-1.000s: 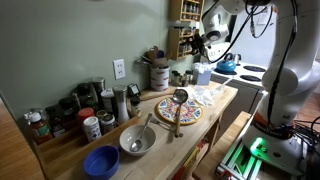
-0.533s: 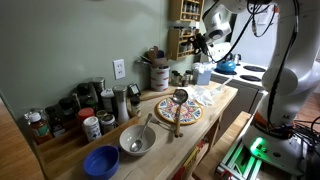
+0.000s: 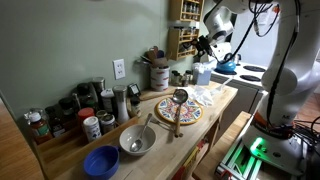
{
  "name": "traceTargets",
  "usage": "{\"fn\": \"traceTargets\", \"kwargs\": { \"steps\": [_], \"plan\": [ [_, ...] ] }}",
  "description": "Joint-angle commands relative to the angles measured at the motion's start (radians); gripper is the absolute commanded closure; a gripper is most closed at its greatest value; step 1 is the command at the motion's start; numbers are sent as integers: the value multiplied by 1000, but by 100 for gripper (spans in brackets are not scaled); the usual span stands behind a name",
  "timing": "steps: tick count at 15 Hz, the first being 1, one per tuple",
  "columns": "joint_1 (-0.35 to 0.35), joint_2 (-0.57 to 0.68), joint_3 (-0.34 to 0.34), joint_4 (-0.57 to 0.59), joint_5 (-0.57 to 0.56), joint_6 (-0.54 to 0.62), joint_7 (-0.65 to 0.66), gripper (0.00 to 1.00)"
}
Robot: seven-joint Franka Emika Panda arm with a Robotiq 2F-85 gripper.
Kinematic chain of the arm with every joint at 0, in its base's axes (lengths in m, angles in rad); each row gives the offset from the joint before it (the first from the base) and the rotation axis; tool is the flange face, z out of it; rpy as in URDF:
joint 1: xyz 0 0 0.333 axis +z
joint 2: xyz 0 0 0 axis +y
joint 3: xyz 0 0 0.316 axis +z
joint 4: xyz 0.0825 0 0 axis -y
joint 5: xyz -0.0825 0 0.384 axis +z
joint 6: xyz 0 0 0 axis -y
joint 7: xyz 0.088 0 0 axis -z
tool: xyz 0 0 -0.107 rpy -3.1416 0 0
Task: Remove the spice shaker from the lower shelf, second position to the left and put it on the table
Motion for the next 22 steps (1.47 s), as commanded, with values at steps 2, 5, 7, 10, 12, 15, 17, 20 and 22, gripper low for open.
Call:
{"fn": "traceTargets", "kwargs": {
  "steps": [2,5,7,10,12,15,17,20,22],
  "plan": [
    [-19,-27,1,-28,-72,-28,18,0],
    [-41,-40,-4,-10,-110,-95,-16,0],
    [-60,-54,-9,7,-132,-149,-60,0],
    [-75,-75,-13,42,-179,-224,-169,0],
    [-71,-85,-11,62,-230,-242,-227,0],
    [-53,-92,-2,76,-318,-190,-297,0],
    [-44,-94,7,79,-377,-154,-343,0],
    [-36,-88,29,84,-436,-81,-430,0],
    [-48,-88,36,91,-413,-97,-410,0]
  ]
}}
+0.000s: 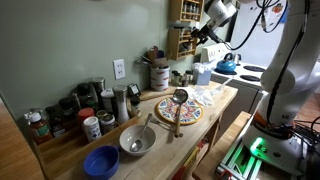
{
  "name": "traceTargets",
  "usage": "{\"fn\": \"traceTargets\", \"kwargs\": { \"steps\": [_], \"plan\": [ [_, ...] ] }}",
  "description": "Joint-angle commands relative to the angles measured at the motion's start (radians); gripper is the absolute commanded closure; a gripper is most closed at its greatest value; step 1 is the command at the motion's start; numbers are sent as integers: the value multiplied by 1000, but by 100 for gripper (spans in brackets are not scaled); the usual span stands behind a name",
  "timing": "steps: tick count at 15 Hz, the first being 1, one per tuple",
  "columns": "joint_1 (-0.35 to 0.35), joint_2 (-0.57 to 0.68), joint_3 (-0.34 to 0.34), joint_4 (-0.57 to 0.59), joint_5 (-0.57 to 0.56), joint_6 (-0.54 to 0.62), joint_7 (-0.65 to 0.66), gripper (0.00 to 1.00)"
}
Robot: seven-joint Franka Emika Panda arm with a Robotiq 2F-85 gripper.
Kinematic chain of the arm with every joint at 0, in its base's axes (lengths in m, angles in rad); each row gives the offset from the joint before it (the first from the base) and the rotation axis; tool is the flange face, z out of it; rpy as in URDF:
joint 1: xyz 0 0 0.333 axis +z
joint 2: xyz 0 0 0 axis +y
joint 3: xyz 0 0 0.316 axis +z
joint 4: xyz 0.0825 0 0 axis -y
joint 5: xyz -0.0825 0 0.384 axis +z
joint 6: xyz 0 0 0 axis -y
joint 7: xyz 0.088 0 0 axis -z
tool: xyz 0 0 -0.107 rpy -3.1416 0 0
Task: Remove the spice shaker from the lower shelf, second position to the left and put it on the table
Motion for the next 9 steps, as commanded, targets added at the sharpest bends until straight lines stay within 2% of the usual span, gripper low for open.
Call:
{"fn": "traceTargets", "kwargs": {
  "steps": [1,6,9],
  "plan": [
    [-6,0,12,3,-4,6,-2,0],
    [-6,-3,17,1,0,1,-18,0],
    [-9,1,33,1,36,18,-155,0]
  ]
}}
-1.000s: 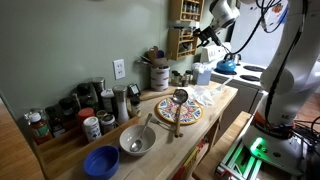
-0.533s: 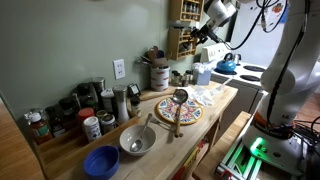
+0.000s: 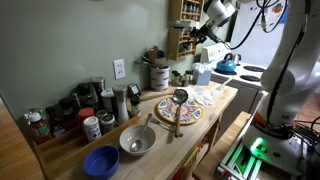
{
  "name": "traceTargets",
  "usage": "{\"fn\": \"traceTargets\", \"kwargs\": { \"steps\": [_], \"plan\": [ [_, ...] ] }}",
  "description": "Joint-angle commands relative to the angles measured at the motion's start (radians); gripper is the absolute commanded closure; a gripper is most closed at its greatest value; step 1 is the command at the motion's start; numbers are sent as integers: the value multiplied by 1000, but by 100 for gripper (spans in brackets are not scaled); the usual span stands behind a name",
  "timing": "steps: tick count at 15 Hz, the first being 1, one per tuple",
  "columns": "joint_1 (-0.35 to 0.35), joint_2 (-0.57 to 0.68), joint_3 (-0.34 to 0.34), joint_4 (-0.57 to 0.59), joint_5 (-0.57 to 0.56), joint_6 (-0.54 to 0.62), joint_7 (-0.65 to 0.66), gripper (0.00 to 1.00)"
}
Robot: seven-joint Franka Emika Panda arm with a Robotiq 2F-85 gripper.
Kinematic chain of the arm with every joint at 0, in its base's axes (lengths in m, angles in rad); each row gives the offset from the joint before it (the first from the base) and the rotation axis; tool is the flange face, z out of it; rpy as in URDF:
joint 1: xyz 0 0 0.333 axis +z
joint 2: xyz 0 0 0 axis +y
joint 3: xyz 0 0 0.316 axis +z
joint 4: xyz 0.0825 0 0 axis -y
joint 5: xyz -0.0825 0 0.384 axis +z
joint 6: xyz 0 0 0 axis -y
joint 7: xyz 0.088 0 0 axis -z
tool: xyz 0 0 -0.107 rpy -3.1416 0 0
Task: Remove the spice shaker from the lower shelf, second position to the left and put it on the table
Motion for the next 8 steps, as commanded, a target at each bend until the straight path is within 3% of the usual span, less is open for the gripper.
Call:
{"fn": "traceTargets", "kwargs": {
  "steps": [1,8],
  "plan": [
    [-11,2,19,-2,44,1,-153,0],
    [-12,38,31,8,161,-16,-460,0]
  ]
}}
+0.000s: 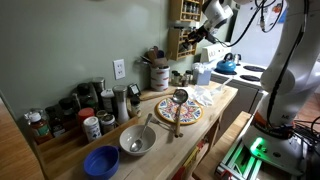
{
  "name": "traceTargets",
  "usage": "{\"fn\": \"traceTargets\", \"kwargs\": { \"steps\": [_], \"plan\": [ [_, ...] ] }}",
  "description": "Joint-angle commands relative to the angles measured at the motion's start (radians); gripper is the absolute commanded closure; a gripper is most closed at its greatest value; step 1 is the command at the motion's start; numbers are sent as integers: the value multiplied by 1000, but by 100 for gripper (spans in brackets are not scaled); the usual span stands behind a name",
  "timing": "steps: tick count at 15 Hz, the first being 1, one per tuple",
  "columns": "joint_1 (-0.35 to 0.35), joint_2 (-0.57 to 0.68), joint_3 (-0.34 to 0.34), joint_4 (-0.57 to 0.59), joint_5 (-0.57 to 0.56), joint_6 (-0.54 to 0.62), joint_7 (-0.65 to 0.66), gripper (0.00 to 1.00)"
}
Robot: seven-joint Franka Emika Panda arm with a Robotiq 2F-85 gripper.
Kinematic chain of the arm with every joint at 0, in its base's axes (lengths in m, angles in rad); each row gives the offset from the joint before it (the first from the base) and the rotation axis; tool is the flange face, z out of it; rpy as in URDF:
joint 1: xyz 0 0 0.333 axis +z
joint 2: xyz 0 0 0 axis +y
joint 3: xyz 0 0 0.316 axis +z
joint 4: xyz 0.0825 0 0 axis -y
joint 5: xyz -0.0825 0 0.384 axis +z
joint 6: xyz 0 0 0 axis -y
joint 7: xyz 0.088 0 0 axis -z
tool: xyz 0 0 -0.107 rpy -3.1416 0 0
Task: Remove the spice shaker from the lower shelf, second position to the left and put it on the table
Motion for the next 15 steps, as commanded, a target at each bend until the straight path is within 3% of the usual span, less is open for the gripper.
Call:
{"fn": "traceTargets", "kwargs": {
  "steps": [1,7,15],
  "plan": [
    [-10,25,8,8,52,-15,-137,0],
    [-11,58,11,27,56,-23,-253,0],
    [-19,108,19,85,53,-43,-313,0]
  ]
}}
